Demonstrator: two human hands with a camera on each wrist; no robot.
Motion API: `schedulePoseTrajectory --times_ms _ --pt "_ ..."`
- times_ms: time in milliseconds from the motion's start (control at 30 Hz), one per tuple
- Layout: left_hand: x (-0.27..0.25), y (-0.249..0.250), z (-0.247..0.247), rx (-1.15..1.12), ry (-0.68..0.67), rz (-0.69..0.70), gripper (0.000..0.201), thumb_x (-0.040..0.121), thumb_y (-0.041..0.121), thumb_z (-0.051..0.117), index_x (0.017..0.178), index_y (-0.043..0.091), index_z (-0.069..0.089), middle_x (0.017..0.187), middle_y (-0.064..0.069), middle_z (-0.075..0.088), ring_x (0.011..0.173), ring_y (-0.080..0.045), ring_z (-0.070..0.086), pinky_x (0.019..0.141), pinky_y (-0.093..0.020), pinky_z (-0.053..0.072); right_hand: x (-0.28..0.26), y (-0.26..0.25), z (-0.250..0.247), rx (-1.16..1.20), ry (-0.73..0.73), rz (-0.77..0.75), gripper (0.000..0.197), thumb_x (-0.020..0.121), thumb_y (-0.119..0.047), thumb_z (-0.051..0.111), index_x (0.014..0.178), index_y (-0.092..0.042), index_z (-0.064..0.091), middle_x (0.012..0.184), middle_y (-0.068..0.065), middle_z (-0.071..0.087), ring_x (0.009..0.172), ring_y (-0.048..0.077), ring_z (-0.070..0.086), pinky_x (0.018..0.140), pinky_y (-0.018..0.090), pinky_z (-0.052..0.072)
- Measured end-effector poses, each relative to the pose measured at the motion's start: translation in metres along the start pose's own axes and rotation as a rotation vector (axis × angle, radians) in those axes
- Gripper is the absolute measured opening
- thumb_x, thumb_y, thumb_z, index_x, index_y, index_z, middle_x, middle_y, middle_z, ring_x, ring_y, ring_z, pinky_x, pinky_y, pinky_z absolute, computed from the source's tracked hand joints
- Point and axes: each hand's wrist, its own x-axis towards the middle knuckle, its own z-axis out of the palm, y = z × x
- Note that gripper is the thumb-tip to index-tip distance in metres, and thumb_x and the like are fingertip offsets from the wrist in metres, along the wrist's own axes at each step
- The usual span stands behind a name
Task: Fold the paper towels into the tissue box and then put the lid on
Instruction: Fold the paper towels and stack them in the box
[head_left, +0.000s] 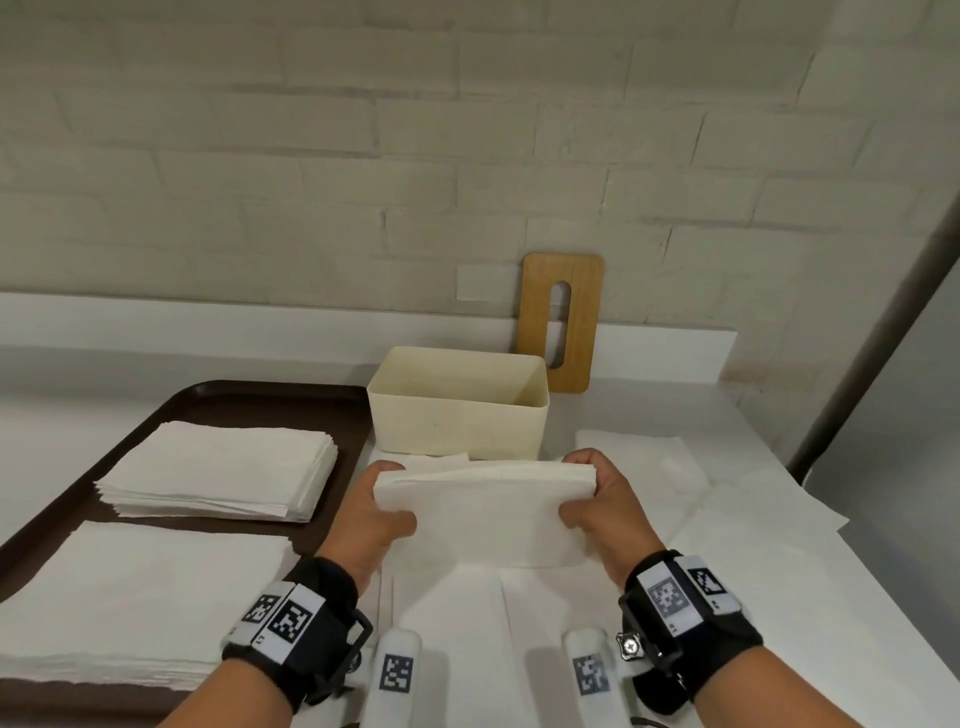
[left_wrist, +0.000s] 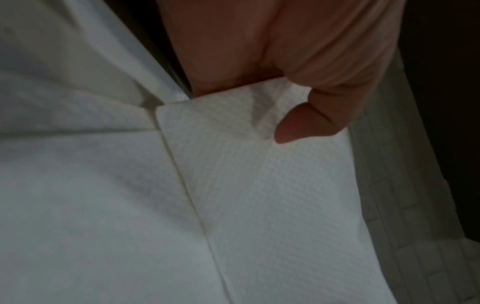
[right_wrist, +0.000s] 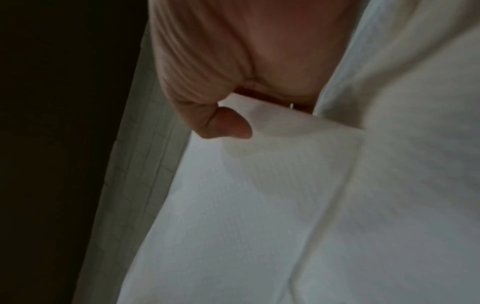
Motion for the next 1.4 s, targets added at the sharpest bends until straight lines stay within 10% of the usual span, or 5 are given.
schedulePoseTrajectory --times_ms 367,600,733,1000,1400 --pt "0.001 0.009 0.002 0.128 -0.066 0.043 0.035 0.073 -0.021 0.053 0.082 0.012 0.054 0.093 -0.012 0.061 0.086 -0.023 0.058 0.074 -0.031 0.05 -0.002 -0.004 -0.001 0.043 0.025 -0.034 0.033 0.048 0.003 0.048 0.074 -0.017 0.054 0.08 0.005 0.055 0.071 0.018 0.05 0.057 0.027 0.04" --pt "-0.001 0.023 0.011 0.419 -0.059 0.179 0.035 0.072 -0.01 0.068 0.077 0.022 0.056 0.077 0.006 0.06 0.076 -0.013 0.058 0.059 -0.009 0.044 -0.022 -0.041 0.006 -0.748 0.001 -0.508 0.083 0.063 -0.018 0.078 0.131 -0.039 0.036 0.13 -0.019 0.028 0.125 0.0 0.021 0.112 0.029 0.012" --pt "-0.006 0.06 0.026 0.49 -0.155 0.381 0.031 0.069 -0.005 0.073 0.07 0.023 0.059 0.066 0.007 0.063 0.061 0.0 0.057 0.057 -0.013 0.046 -0.021 -0.07 0.028 -1.008 -0.263 -0.494 0.033 0.08 -0.021 0.064 0.112 -0.027 0.057 0.113 -0.007 0.061 0.113 0.011 0.052 0.11 0.036 0.025" --pt "0.001 0.057 0.017 -0.044 -0.095 0.3 0.035 0.063 -0.004 0.075 0.092 0.009 0.06 0.091 -0.005 0.07 0.081 -0.014 0.067 0.071 -0.021 0.055 -0.016 -0.076 0.033 0.07 -0.157 -0.228 0.028 0.081 0.003 0.064 0.105 -0.013 0.064 0.104 0.007 0.071 0.095 0.022 0.068 0.084 0.035 0.056" --pt "-0.002 0.014 0.02 0.222 -0.136 0.091 0.039 0.071 -0.002 0.075 0.096 0.025 0.061 0.098 0.002 0.069 0.095 -0.016 0.066 0.072 -0.022 0.054 -0.01 -0.043 0.047 0.24 -0.116 -0.153 0.028 0.077 0.003 0.068 0.098 -0.016 0.067 0.102 0.01 0.073 0.096 0.029 0.069 0.085 0.046 0.055"
